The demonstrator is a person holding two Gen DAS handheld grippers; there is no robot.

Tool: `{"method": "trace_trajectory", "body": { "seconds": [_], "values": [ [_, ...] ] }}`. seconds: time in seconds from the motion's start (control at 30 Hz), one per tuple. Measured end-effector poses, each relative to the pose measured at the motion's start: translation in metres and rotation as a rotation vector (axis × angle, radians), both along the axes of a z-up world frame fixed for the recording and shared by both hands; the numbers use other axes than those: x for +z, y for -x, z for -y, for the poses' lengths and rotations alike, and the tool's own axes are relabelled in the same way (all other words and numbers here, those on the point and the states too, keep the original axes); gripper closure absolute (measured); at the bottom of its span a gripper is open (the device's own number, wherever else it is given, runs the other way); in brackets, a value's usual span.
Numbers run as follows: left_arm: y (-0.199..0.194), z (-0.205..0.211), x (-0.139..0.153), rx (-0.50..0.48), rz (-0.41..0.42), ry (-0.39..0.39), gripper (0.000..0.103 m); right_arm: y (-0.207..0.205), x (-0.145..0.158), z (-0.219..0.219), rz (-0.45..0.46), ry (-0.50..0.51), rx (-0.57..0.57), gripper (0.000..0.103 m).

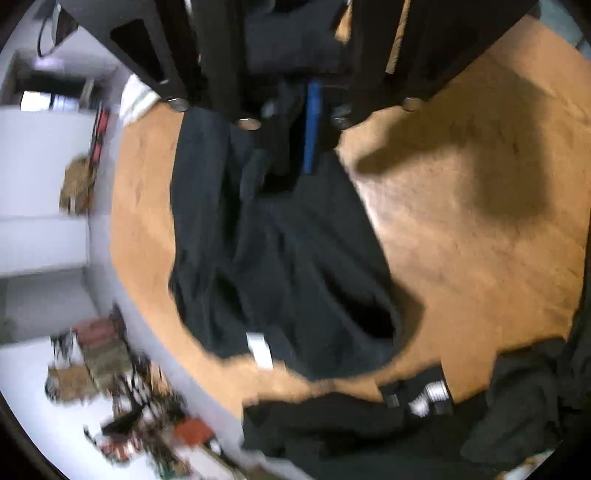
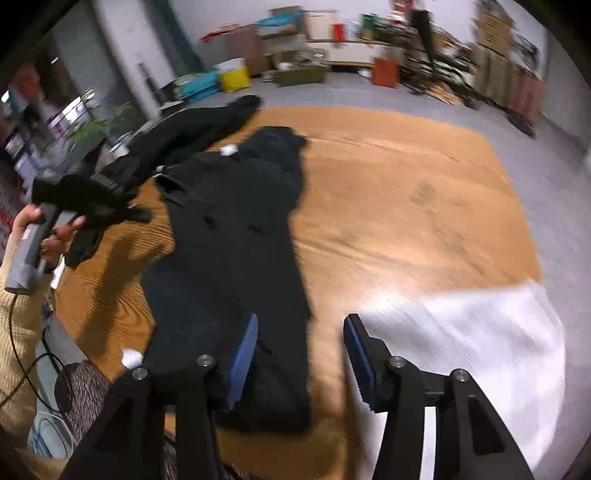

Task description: Fold clothes

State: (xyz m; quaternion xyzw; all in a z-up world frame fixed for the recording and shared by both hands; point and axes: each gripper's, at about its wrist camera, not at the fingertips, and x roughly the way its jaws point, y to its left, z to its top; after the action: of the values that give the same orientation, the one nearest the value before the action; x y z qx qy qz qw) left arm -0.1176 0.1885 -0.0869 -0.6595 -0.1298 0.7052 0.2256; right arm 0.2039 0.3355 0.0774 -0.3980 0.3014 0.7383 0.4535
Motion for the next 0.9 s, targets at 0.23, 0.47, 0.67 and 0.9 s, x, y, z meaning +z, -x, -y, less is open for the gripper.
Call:
{"method": "trace_trajectory", "body": {
  "seconds": [0.23,0.47,0.67,0.9],
  "values": [
    [0.035,0.012,-0.013,0.116,0.024,-0.056,0.03,0.136,-0.057,-0.076,-0.017,0.086,0.164,0.04],
    [0.036,0.039,-0.016,0.11,-0.028,-0.067,0.031,0.176,-0.1,-0.069,-0.062,0.16,0.23,0.095],
    [0.042,0.048,-0.005,0.125,-0.039,-0.038,0.031,0.199,-0.082,0.024,-0.233,0.274,0.544,0.095],
    [0.028,0.041,-0.02,0.025,-0.093,0.237,0.031,0.168,-0.067,0.029,-0.232,0.262,0.485,0.054]
  ]
}}
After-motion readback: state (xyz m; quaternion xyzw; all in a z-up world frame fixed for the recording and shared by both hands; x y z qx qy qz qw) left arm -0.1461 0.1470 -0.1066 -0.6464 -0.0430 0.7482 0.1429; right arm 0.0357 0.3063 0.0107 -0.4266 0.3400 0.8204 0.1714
